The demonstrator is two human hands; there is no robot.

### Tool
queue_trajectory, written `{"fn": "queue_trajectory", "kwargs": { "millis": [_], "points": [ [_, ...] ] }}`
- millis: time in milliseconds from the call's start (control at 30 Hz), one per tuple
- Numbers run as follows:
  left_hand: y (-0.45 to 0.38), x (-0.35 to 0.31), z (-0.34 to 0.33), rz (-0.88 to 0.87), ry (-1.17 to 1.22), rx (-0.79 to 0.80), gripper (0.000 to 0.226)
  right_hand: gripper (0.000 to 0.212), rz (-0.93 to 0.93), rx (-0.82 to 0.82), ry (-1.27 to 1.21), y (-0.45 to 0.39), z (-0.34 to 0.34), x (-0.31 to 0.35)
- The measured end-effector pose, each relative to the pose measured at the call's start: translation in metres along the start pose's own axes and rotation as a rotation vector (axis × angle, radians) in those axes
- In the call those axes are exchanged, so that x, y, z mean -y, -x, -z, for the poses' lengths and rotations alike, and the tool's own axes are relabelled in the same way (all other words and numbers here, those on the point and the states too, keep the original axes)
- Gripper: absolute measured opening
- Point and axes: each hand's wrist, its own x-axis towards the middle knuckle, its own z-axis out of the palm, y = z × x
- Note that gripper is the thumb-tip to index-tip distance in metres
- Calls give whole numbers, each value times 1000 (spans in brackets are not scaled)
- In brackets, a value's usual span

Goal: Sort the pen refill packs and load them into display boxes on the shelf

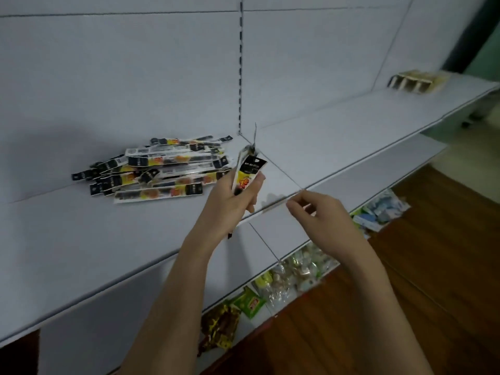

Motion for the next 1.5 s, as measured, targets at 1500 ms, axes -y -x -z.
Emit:
{"fn": "queue_trajectory", "kwargs": {
  "millis": [1500],
  "points": [
    [-375, -12, -744, -16, -51, 425, 6, 25, -761, -141, 136, -100, 522, -572]
  ]
}}
